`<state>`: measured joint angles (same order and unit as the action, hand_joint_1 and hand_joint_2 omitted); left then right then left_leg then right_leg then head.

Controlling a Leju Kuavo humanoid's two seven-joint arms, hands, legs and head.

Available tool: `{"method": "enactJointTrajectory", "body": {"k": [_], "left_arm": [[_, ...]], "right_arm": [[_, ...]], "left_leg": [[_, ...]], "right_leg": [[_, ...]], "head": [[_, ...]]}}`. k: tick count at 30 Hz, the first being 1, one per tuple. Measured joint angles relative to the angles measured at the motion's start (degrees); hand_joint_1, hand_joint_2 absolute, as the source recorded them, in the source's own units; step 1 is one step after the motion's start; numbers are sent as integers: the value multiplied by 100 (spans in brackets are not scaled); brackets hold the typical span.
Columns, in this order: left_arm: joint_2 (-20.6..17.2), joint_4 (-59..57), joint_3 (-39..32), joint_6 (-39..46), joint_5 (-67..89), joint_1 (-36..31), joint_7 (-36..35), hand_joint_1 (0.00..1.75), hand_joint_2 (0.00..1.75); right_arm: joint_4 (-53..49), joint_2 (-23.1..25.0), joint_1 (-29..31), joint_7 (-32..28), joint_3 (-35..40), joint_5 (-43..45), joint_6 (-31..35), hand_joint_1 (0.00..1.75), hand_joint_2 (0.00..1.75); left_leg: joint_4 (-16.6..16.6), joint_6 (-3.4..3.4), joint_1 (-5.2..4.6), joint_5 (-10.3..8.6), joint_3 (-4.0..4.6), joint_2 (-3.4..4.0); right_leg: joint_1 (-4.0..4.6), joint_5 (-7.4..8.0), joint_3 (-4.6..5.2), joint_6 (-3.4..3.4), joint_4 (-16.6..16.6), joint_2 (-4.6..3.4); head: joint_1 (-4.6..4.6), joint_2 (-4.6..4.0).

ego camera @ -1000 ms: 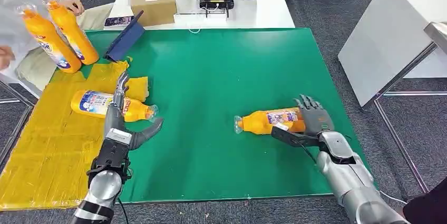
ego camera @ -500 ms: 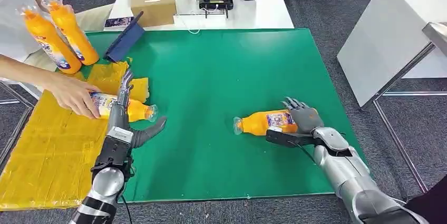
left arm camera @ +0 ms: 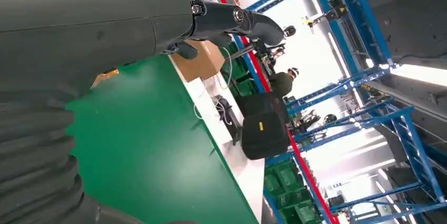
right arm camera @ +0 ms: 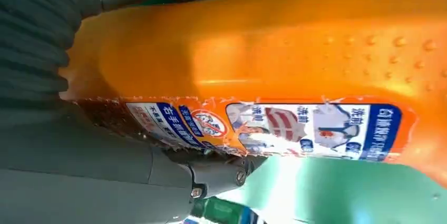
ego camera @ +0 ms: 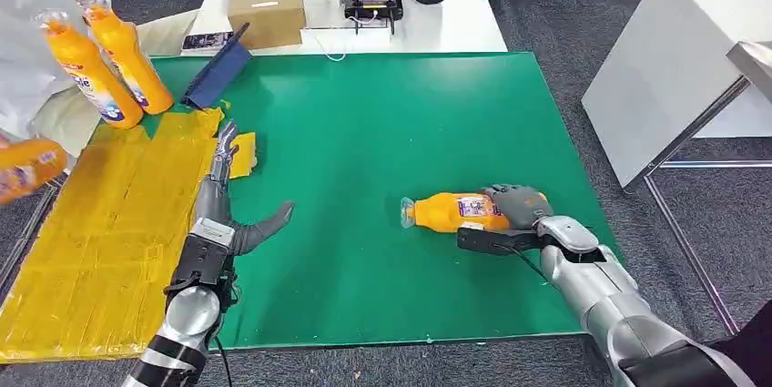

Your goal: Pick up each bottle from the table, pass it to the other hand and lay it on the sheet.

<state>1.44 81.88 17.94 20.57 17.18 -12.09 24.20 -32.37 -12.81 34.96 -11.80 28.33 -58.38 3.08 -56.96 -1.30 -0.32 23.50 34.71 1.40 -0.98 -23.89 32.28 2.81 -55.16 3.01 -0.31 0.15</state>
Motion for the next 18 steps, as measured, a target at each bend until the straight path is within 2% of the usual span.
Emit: {"method": "enactJointTrajectory", "body": {"k": [18], "left_arm": [[0,0,0,31,-2,1,0,0,175]], "right_arm": [[0,-2,-4,54,116,15,65,175,175]], "left_leg": [[0,0,0,0,-6,1]], "right_leg": [[0,0,-5,0,0,0]], "head": [[0,0]]}}
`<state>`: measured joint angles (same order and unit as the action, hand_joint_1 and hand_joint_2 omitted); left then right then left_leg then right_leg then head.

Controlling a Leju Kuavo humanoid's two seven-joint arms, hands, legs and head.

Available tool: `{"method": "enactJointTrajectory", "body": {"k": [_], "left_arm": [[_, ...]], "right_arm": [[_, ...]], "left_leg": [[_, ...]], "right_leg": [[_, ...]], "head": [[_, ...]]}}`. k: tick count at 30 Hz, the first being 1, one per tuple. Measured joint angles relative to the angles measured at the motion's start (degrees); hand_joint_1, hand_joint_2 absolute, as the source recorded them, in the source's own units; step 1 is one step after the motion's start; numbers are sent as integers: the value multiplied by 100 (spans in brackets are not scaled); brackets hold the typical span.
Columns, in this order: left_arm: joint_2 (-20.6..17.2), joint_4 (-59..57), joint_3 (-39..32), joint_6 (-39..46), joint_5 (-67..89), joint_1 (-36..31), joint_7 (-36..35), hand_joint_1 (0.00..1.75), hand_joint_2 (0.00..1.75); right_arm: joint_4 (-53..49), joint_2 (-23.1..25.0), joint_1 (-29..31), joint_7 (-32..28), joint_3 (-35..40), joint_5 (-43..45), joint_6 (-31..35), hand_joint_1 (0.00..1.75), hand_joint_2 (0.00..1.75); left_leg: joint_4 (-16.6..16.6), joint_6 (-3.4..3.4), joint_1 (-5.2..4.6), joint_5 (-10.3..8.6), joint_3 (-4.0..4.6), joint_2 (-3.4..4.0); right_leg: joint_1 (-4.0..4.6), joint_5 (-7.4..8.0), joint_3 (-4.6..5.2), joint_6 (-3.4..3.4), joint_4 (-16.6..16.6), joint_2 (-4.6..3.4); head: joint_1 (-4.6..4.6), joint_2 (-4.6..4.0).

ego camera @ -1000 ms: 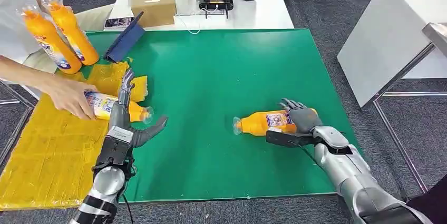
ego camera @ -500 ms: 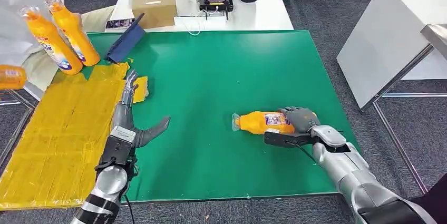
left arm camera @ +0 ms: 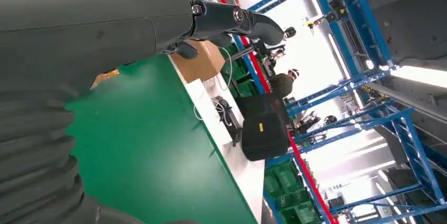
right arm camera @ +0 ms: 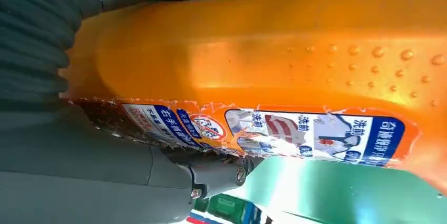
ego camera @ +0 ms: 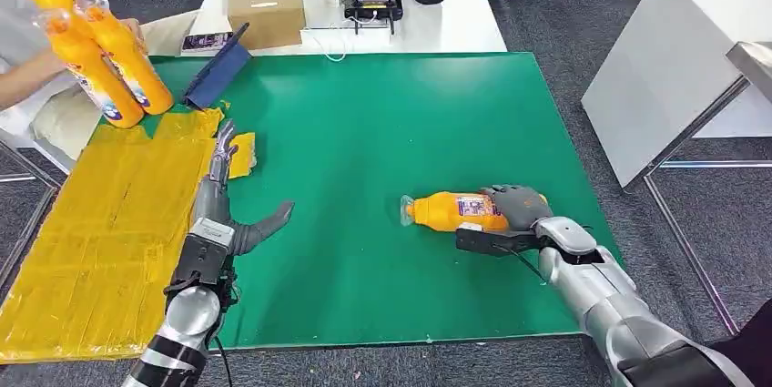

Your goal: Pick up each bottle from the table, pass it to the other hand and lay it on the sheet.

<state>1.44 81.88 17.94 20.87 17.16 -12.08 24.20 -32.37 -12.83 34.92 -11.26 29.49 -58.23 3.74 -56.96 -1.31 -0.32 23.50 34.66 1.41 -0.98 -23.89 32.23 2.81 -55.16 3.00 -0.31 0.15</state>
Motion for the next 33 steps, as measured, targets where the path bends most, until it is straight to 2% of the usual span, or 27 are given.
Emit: {"method": "enactJointTrajectory", "body": {"k": [5,7,12,14,17,19,21,22,26,33], "left_arm": [[0,0,2,0,0,0,0,0,175],[0,0,2,4,0,0,-2,0,175],[0,26,0,-13,158,37,-175,0,175],[9,134,-2,-116,304,136,-295,0,175],[24,273,-2,-306,461,291,-433,0,175],[33,332,15,-492,498,352,-457,0,175],[33,339,122,-671,496,371,-463,0,175],[33,339,170,-728,481,370,-463,0,175],[31,339,319,-953,251,354,-494,0,175],[2,345,393,-1358,-274,327,-595,0,175]], "right_arm": [[0,0,-1,0,2,0,0,175,175],[0,0,-17,17,2,15,185,175,175],[-197,70,-305,444,-57,37,1286,175,175],[-628,157,-628,698,-239,-35,1874,175,175],[-1731,400,-1243,745,-691,49,2705,175,175],[-2681,639,-1667,403,-1052,515,3006,175,175],[-3593,892,-2061,-509,-1310,1738,3069,175,175],[-4024,1038,-2196,-734,-1377,2208,3069,175,175],[-4980,1358,-2515,-820,-1464,2483,3060,175,175],[-5351,1530,-2632,-990,-1480,2719,3058,175,175]], "left_leg": [[0,0,0,0,0,0],[0,0,0,0,0,-1],[1,0,0,0,4,-1],[1,1,0,0,15,-6],[1,1,1,-1,36,-11],[1,1,2,-1,48,-12],[1,2,3,-1,66,-18],[1,2,3,-1,70,-18],[2,2,1,0,72,-14],[1,0,-3,-2,71,-13]], "right_leg": [[0,0,0,0,0,0],[0,0,-1,0,0,0],[1,0,-3,0,-1,-1],[1,0,4,0,-2,4],[3,0,26,0,-4,6],[5,-2,39,0,-5,8],[5,-4,55,-1,-5,11],[5,-4,62,-1,-5,11],[1,-5,67,-2,-4,8],[-1,-1,65,0,-3,8]], "head": [[0,0],[0,0],[0,0],[0,0],[2,0],[2,0],[2,0],[2,0],[0,0],[2,0]]}}
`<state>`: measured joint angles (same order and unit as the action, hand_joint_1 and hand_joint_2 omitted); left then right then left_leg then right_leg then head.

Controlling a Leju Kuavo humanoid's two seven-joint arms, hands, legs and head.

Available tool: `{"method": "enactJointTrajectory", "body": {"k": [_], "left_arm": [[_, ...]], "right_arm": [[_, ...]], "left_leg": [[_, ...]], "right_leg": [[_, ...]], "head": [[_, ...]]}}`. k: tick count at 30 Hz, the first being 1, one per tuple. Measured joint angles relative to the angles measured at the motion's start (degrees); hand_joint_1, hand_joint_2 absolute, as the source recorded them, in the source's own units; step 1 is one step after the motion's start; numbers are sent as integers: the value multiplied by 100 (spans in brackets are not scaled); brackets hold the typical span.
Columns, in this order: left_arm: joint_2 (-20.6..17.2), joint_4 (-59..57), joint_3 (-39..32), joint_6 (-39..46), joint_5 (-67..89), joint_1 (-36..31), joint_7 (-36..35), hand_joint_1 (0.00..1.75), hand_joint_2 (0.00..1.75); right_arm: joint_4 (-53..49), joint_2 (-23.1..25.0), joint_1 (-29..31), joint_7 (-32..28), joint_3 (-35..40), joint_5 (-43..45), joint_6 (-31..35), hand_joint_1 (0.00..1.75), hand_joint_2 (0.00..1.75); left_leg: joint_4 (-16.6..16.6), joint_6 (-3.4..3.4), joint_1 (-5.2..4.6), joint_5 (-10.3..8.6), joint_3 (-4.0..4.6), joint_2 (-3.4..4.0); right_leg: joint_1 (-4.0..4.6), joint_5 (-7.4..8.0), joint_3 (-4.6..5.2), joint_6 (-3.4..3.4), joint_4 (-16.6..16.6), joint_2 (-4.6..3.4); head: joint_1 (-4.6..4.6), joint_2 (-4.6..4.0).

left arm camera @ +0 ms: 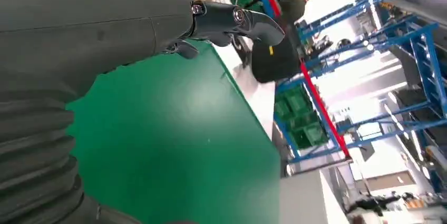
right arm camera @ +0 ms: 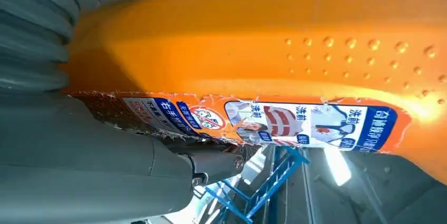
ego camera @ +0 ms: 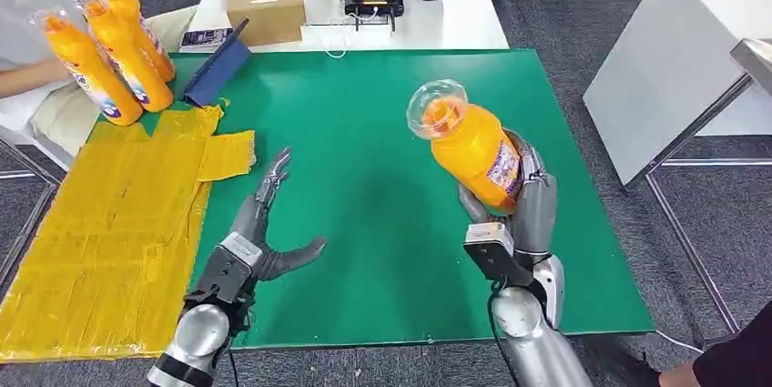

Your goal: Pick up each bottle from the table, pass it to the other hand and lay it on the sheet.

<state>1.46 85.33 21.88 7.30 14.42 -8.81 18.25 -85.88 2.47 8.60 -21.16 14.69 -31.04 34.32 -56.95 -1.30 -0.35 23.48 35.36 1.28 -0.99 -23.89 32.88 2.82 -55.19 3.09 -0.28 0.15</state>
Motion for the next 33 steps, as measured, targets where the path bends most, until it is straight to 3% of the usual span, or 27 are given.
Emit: {"method": "enactJointTrajectory", "body": {"k": [9,16,23,33], "left_arm": [[-74,2,2,-631,-865,-75,-55,0,175],[-111,24,109,-821,-1110,-227,13,0,175],[-120,42,251,-865,-1206,-345,44,0,175],[-129,44,452,-870,-1370,-491,98,0,175]], "right_arm": [[0,61,7,-85,13,241,-219,175,175],[309,192,207,-166,206,835,-1069,175,175],[741,363,411,-256,446,1029,-1338,175,175],[1779,585,842,-282,1325,826,-1693,175,175]], "left_leg": [[0,2,2,0,2,0],[1,2,2,-1,4,0],[1,1,2,-3,5,-2],[1,2,5,-3,5,0]], "right_leg": [[2,-1,2,0,-1,0],[2,-1,1,-1,-1,0],[2,0,0,0,-2,1],[4,-1,3,-1,-2,0]], "head": [[-2,0],[0,0],[-2,0],[-2,0]]}}
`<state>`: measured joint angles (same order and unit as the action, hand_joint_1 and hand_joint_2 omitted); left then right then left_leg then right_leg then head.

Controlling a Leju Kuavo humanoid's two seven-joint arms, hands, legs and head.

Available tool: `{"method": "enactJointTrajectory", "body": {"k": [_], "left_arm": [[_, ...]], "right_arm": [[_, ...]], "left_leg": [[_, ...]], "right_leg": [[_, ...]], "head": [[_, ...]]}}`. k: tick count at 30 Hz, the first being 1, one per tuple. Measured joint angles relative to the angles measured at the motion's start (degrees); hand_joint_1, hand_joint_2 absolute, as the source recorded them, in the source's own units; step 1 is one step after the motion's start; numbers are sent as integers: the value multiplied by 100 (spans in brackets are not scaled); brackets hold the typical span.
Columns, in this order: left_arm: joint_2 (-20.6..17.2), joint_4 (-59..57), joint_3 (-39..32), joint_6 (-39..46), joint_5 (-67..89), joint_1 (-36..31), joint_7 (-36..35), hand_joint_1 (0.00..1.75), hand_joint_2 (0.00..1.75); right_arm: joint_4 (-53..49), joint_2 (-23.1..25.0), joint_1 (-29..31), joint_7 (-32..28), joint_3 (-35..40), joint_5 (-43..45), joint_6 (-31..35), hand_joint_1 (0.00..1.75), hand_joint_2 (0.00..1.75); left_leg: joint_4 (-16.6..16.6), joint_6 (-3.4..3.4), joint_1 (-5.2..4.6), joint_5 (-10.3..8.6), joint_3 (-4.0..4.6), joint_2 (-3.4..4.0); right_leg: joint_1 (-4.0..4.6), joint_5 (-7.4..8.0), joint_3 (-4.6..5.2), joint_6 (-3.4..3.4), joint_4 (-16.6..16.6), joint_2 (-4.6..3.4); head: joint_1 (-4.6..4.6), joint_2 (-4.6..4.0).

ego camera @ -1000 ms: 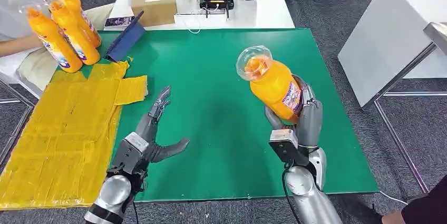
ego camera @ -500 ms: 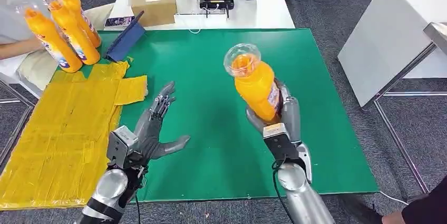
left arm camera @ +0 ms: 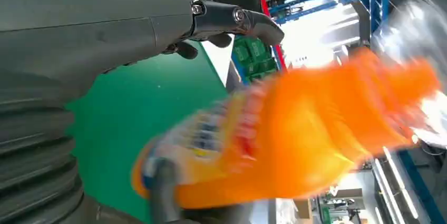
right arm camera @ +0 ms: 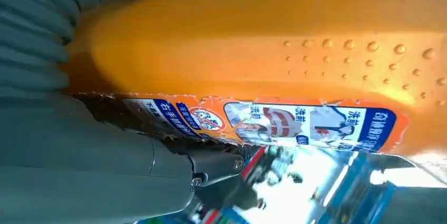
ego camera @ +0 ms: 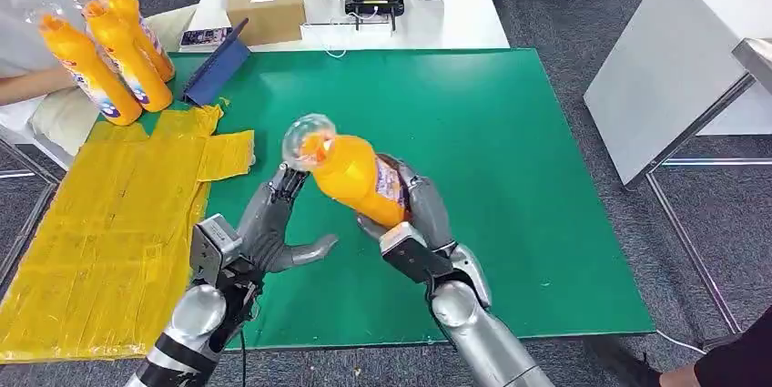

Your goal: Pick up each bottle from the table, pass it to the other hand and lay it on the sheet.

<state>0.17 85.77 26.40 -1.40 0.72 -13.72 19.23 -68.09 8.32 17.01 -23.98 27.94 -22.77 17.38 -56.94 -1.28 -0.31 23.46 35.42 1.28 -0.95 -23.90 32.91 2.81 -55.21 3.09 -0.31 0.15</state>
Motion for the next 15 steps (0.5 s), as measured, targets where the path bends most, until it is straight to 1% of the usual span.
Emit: {"method": "enactJointTrajectory", "body": {"k": [8,12,15], "left_arm": [[-4,-2,111,37,-68,-114,50,0,175],[-9,-7,114,85,-90,-165,57,0,175],[-31,-13,109,87,-96,-154,72,0,175]], "right_arm": [[740,250,308,99,625,-248,-77,175,175],[1088,341,454,166,989,-516,-101,175,175],[1314,409,555,214,1189,-532,-101,175,175]], "left_leg": [[0,0,0,-1,0,-3],[0,0,0,0,0,1],[0,0,0,0,1,3]], "right_leg": [[-1,0,0,0,0,2],[0,0,2,0,0,-2],[0,0,4,0,0,0]], "head": [[2,0],[0,0],[-2,0]]}}
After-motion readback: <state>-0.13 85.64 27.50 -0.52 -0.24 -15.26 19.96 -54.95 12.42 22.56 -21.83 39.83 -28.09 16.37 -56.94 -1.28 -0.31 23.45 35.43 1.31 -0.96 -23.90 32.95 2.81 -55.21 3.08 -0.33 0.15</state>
